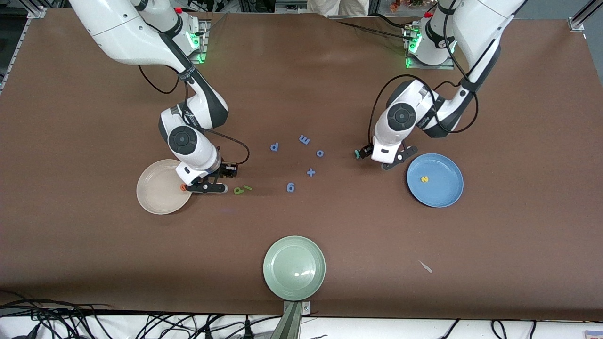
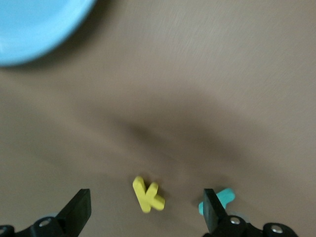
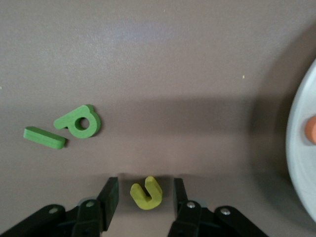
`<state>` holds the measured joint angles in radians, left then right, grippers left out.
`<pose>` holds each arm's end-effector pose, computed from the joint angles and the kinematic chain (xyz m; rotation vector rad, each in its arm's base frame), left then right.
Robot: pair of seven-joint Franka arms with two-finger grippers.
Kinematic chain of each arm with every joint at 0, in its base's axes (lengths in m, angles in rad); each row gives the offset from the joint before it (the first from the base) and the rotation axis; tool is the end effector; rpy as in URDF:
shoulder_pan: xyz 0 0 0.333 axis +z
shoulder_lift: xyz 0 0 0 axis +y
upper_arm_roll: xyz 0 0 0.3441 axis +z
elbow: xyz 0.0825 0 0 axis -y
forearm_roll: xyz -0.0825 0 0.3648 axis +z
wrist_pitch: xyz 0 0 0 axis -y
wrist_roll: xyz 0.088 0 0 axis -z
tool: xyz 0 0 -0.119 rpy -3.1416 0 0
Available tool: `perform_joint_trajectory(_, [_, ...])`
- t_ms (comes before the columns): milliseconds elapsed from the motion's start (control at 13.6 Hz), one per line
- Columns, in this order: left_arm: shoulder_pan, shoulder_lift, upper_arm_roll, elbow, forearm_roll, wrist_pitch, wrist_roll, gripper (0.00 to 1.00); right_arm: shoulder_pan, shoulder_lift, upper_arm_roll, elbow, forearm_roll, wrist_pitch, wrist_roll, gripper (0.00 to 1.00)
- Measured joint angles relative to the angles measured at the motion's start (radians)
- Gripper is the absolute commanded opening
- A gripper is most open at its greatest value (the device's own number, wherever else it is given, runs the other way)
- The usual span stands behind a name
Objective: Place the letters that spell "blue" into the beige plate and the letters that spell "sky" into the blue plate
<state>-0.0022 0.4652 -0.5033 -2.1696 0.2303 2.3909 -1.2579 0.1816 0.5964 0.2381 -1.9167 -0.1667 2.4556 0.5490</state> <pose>0.4753 -0.2594 0.2175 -2.9173 -0.8946 0.2590 0.5753 0.2460 0.2102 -3.1294 0.0553 0.0704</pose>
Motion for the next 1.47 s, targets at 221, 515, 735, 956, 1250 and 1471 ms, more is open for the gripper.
perform_joint_trajectory(221, [-0.001,0.0,-0.011,-0.033,0.0,0.032,-0.062,0.98,0.0,0.0,0.0,-0.013,0.0,0.0,0.004,0.41])
perform_joint_trajectory(515, [0.004,0.0,-0.009,-0.053,0.008,0.054,-0.069,0.7,0.0,-0.002,0.0,-0.02,0.0,0.0,0.017,0.28])
perform_joint_trajectory(735, [0.005,0.0,-0.009,-0.054,0.012,0.057,-0.069,0.55,-0.001,-0.014,-0.006,-0.01,0.0,0.002,0.016,0.28])
perform_joint_trajectory(956, [0.01,0.001,-0.007,-0.056,0.05,0.063,-0.073,0.47,-0.009,-0.064,-0.042,0.031,0.0,-0.099,-0.081,0.28])
perform_joint_trajectory(1250, [0.023,0.005,-0.007,-0.062,0.07,0.079,-0.074,0.04,-0.046,-0.121,-0.145,0.056,0.037,-0.178,-0.366,0.41])
perform_joint_trajectory(1471, [0.023,0.004,-0.007,-0.062,0.071,0.079,-0.074,0.01,-0.056,-0.117,-0.163,0.05,0.042,-0.181,-0.405,0.6])
